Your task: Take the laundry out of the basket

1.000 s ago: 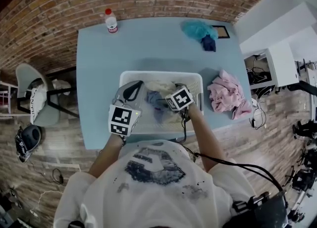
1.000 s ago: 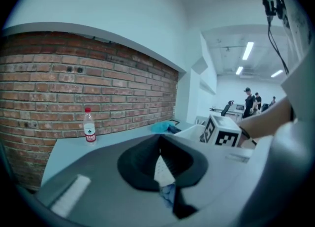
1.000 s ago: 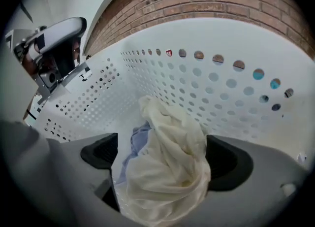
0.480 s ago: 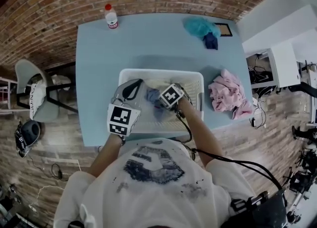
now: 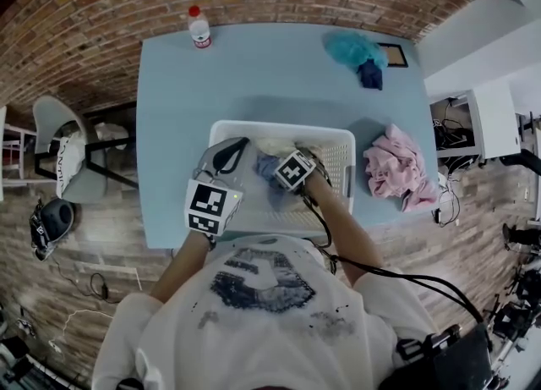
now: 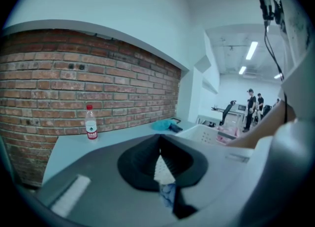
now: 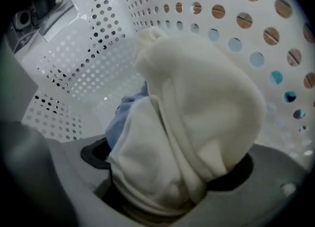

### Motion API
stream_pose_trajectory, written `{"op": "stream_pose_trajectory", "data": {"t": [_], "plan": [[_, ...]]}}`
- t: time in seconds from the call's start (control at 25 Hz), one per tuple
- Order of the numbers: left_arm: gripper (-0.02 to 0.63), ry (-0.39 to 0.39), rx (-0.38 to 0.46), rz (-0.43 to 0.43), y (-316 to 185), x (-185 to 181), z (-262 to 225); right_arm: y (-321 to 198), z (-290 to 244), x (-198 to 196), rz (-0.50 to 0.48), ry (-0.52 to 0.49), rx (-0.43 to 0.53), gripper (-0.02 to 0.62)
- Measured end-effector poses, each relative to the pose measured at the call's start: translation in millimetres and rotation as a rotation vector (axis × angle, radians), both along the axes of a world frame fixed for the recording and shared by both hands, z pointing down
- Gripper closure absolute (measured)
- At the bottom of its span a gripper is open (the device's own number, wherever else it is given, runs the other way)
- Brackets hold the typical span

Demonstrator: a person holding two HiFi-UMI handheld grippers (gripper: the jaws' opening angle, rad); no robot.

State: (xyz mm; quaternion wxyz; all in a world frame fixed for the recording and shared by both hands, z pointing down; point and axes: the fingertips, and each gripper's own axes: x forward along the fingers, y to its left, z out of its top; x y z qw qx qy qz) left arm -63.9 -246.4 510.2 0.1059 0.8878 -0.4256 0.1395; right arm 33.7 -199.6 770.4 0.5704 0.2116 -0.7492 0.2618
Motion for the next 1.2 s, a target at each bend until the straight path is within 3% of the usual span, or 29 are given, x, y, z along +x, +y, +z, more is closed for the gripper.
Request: {"op": "stream_pose_trajectory", "data": {"t": [0.24,0.64,0.76,1.08,1.2], "plan": [[0.615,0.013,-0.007,0.005,-6.1,5.6,-3.3,-6.9,5.8,-0.2,-0.06,0.054,0.095,0.04],[0.615,0.024,-0.009,-0.006,-6.8,3.0,-3.3,-6.9,7.8,1.0,-0.082,0.088,0.077,0.057],[0.615,0.023,-0.009,-0.011,-6.0,0.5,-2.2,-5.3,5.7,0.6,-0.108,0.096,0.069,0.117],[0.615,0.033,-0.012,-0.027,-4.2,-5.2,-4.8,2.5,-5.5,-5.3,-0.15,0.082,0.029,0.349],[0.615,0.032,-0.006,-0.031,-2.9,-7.1,-7.2,2.7,-10.2,-5.1,-0.13,0.048,-0.001,0.387]]}}
